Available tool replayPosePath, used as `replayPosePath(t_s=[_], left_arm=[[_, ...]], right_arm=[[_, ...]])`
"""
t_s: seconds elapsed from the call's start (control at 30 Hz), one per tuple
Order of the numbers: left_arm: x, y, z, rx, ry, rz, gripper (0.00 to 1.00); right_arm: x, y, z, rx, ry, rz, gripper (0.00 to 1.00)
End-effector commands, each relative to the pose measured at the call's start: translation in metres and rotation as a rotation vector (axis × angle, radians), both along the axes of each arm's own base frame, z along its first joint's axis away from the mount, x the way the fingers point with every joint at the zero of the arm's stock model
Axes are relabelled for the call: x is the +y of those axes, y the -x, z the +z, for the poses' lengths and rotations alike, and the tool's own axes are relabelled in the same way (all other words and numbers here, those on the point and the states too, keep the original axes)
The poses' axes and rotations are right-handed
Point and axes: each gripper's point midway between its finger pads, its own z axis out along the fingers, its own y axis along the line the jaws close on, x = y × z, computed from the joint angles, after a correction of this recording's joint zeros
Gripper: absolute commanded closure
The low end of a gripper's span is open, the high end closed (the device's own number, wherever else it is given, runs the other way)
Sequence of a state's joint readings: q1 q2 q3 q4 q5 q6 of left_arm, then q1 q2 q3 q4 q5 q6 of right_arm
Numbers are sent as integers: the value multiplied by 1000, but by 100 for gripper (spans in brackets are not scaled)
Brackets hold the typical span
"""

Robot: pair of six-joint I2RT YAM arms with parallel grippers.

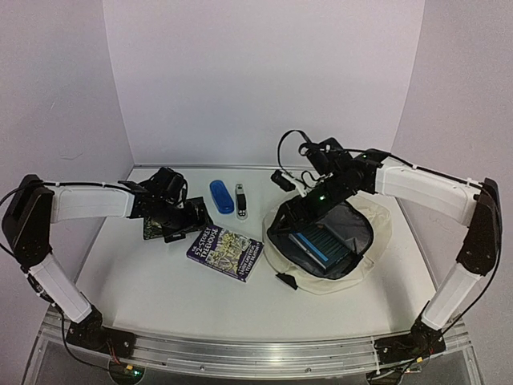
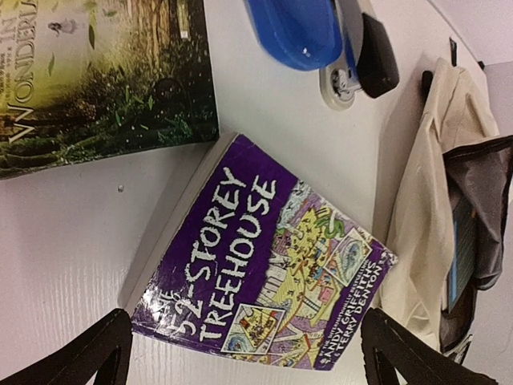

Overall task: Pack the student bag
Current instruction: Pick up the book from the center of the board.

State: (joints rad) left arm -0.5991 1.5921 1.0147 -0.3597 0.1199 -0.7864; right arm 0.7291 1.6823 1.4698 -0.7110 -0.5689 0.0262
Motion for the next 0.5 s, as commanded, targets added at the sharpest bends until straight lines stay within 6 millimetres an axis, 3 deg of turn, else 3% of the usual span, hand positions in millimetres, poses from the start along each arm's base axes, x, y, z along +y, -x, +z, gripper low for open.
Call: replayPosePath(t_s=[0.0, 0.27, 0.47], left_arm=[[-15, -5, -7, 0, 20, -82, 0], [-16, -16, -14, 3, 15, -96, 0], [-20, -26, -25, 12, 52, -115, 0]], right_arm=[[32, 14, -24, 48, -5, 49, 10], [69, 26, -76, 70, 78, 80, 12], [80, 15, -109, 91, 135, 18, 15]])
